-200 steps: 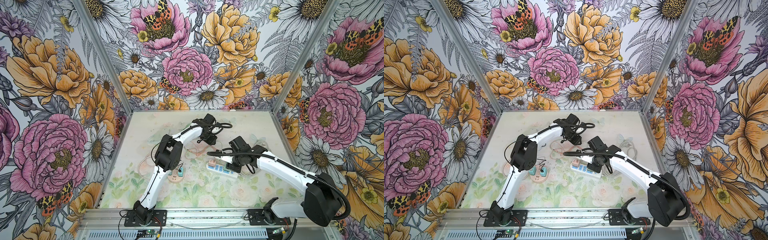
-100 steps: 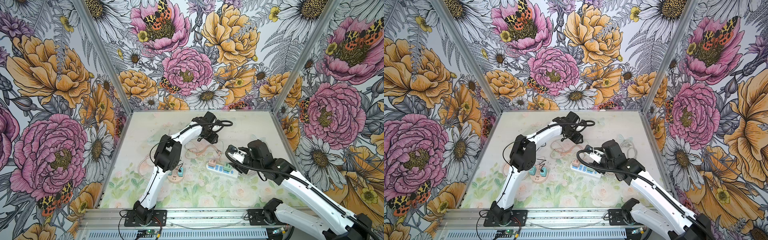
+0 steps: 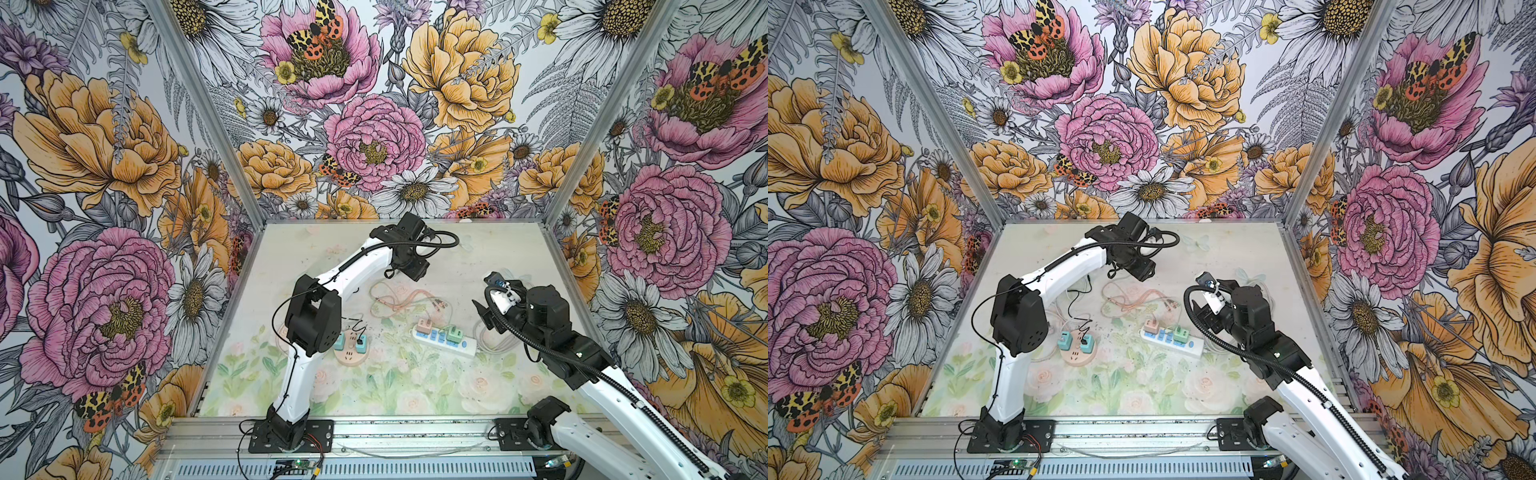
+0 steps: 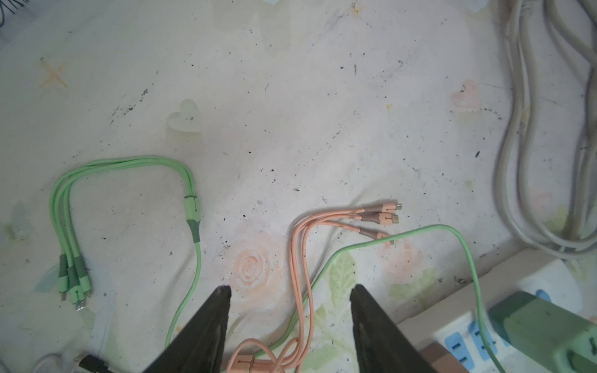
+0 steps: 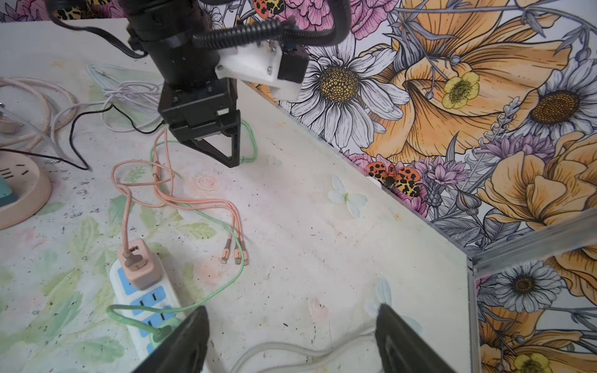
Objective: Insert the plug
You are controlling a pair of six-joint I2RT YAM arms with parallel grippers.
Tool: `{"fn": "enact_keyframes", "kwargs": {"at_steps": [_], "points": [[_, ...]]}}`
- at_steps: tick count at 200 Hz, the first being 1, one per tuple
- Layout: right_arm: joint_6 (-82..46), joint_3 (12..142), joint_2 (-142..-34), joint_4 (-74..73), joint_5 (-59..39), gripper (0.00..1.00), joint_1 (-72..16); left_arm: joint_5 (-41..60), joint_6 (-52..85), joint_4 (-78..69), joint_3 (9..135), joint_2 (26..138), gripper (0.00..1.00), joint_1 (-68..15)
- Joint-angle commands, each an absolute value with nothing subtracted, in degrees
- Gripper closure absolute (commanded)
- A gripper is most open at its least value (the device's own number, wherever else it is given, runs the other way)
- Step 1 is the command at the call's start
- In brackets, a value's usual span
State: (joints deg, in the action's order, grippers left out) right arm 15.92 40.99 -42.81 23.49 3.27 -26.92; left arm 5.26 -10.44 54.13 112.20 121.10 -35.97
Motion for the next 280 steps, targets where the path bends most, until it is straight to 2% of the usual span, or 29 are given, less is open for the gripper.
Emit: {"fn": "enact_keyframes", "kwargs": {"at_steps": [1, 39, 61, 108, 147, 159, 167, 169, 171, 175, 199, 223, 241, 280], "points": [[14.13, 41.38, -43.47, 20.50, 4.96, 0.19, -26.60, 2.91, -12.06, 56.77, 109.38, 118.00, 0.38, -35.26], [13.98, 40.64, -43.59, 17.42, 4.97, 0.18, -25.96, -0.90, -9.67, 53.95, 103.62, 110.63, 0.39, -35.12], [10.97, 41.94, -44.40, 15.82, 2.23, 0.16, -24.40, -1.85, -7.92, 44.42, 94.18, 100.02, 0.38, -33.53], [6.34, 40.72, -50.98, 9.41, 2.94, 0.16, -19.04, -1.28, -1.01, 25.80, 71.00, 79.10, 0.35, -20.61], [-0.50, 36.36, -52.21, 0.20, 2.15, 0.15, -9.45, -1.34, 2.65, 9.46, 53.83, 65.47, 0.27, -10.43], [-4.41, 33.81, -51.95, -4.26, 0.94, 0.15, -5.11, -1.92, 2.59, 6.33, 50.72, 63.75, 0.26, -8.41], [-6.68, 32.33, -52.14, -6.68, -0.29, 0.15, -2.28, -2.70, 2.55, 4.52, 48.93, 63.34, 0.20, -7.38], [-7.14, 32.03, -52.23, -7.10, -0.69, 0.15, -1.67, -2.87, 2.55, 4.12, 48.55, 63.36, 0.16, -7.08], [-7.63, 31.72, -52.28, -7.49, -1.16, 0.15, -1.01, -3.09, 2.50, 3.75, 48.17, 63.37, 0.06, -6.84], [-8.51, 31.34, -52.40, -8.03, -2.05, 0.15, 0.10, -3.49, 2.46, 3.14, 47.54, 63.35, 0.02, -6.42], [-10.12, 29.79, -52.89, -9.74, -4.75, 0.15, 3.45, -5.95, 1.86, -0.29, 44.72, 64.26, 0.01, -4.29], [-9.90, 28.34, -53.58, -11.55, -0.74, 0.15, 5.19, -11.27, 3.51, -4.56, 41.59, 65.63, 0.01, -0.49], [-10.40, 27.24, -55.26, -12.65, 2.58, 0.14, 7.03, -9.13, 6.56, -8.95, 37.72, 66.08, 0.01, 4.31], [-10.93, 22.47, -58.87, -22.03, 1.06, 0.15, 8.70, -8.49, 10.41, -20.97, 29.51, 68.02, 0.01, 9.40]]}}
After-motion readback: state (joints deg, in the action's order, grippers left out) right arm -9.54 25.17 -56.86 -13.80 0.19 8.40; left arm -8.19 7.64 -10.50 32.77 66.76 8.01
